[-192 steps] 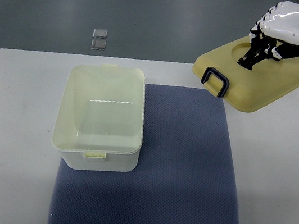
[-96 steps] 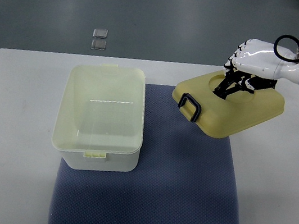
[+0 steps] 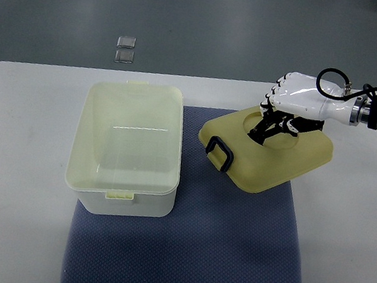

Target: Open white storage box with right hand

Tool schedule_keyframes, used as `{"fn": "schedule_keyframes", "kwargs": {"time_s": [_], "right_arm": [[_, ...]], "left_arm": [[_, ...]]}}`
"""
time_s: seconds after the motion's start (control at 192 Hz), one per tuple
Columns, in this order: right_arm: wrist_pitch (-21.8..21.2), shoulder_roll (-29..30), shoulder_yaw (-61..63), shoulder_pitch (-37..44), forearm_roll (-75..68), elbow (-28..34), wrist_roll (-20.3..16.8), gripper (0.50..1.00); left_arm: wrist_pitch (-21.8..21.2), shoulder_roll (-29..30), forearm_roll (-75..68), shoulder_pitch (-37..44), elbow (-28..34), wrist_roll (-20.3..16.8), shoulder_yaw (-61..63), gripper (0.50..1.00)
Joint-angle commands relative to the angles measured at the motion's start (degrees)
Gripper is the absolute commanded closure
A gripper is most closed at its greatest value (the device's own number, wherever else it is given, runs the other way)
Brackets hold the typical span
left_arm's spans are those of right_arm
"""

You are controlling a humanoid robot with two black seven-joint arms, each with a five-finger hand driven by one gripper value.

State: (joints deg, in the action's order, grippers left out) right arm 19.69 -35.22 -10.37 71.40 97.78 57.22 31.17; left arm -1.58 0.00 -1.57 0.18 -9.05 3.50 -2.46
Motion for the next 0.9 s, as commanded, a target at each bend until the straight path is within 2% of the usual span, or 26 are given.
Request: {"fn": "schedule_keyframes", "kwargs": {"time_s": [0.0,0.292,0.345,0.376,0.392,0.397,0.402,0.407,0.412,0.418,0.423,0.428,0.433,0.444,0.465,0.517,0.579,0.794,0.893], "right_arm": [[-0.09,0.33,0.0,-0.39,-0.13,0.0,-0.32,1.0],[-0.18,2.62,-0.88,-1.97,-0.13,0.0,-0.76,1.0],[-0.18,2.62,-1.32,-1.88,-0.13,0.0,-0.76,0.93],[-0.18,2.62,-1.4,-1.79,-0.22,0.0,-0.76,0.871],[-0.18,2.62,-1.49,-1.7,-0.31,0.0,-0.76,0.814],[-0.18,2.62,-1.49,-1.7,-0.31,0.0,-0.76,0.814],[-0.18,2.62,-1.49,-1.7,-0.31,0.0,-0.76,0.781],[-0.18,2.62,-1.49,-1.7,-0.31,0.0,-0.76,0.781],[-0.18,2.62,-1.49,-1.7,-0.39,0.0,-0.76,0.749],[-0.18,2.62,-1.49,-1.7,-0.4,0.0,-0.76,0.748],[-0.18,2.62,-1.49,-1.7,-0.4,0.0,-0.76,0.716],[-0.18,2.62,-1.49,-1.7,-0.4,0.0,-0.76,0.715],[-0.18,2.62,-1.49,-1.7,-0.48,0.0,-0.76,0.687],[-0.18,2.62,-1.49,-1.7,-0.48,0.0,-0.76,0.687],[-0.18,2.62,-1.49,-1.7,-0.57,0.0,-0.76,0.636],[-0.27,2.62,-1.58,-1.62,-0.75,0.0,-0.76,0.587],[-0.44,2.62,-1.67,-1.44,-1.27,0.0,-0.67,0.572],[0.0,1.74,-1.67,-0.39,-1.36,0.0,0.04,0.572],[-1.67,1.3,-2.28,1.64,-2.15,0.08,0.21,0.572]], "left_arm": [[0.0,0.0,-0.01,0.0,-0.01,0.01,0.0,0.5],[0.0,0.0,0.08,0.0,-0.01,0.01,0.0,0.5],[0.0,0.0,0.08,0.0,-0.01,0.01,0.0,0.5],[0.0,0.0,-0.01,0.0,-0.01,0.01,0.0,0.5],[0.0,0.0,-0.01,0.0,0.08,0.01,0.0,0.5],[0.0,0.0,-0.01,0.0,0.08,0.01,0.0,0.5],[0.0,0.0,-0.01,0.0,0.0,0.01,0.0,0.5],[0.0,0.0,-0.01,0.0,-0.01,0.01,0.0,0.5],[0.0,0.0,-0.01,0.0,0.08,0.01,0.0,0.5],[0.0,0.0,-0.01,0.0,0.08,0.01,0.0,0.5],[0.0,0.0,-0.01,0.0,0.0,0.01,0.0,0.5],[0.0,0.0,-0.01,0.0,-0.01,0.01,0.0,0.5],[0.0,0.0,-0.01,0.0,-0.01,0.01,0.0,0.5],[0.0,0.0,-0.01,0.0,-0.01,0.01,0.0,0.5],[0.0,0.0,-0.01,0.0,-0.01,0.01,0.0,0.5],[0.0,0.0,-0.01,0.0,-0.01,0.01,0.0,0.5],[0.0,0.0,-0.01,0.0,0.08,0.01,0.0,0.5],[0.0,0.0,-0.01,0.0,-0.01,0.01,0.0,0.5],[0.0,0.0,-0.01,0.0,-0.01,0.01,0.0,0.5]]}}
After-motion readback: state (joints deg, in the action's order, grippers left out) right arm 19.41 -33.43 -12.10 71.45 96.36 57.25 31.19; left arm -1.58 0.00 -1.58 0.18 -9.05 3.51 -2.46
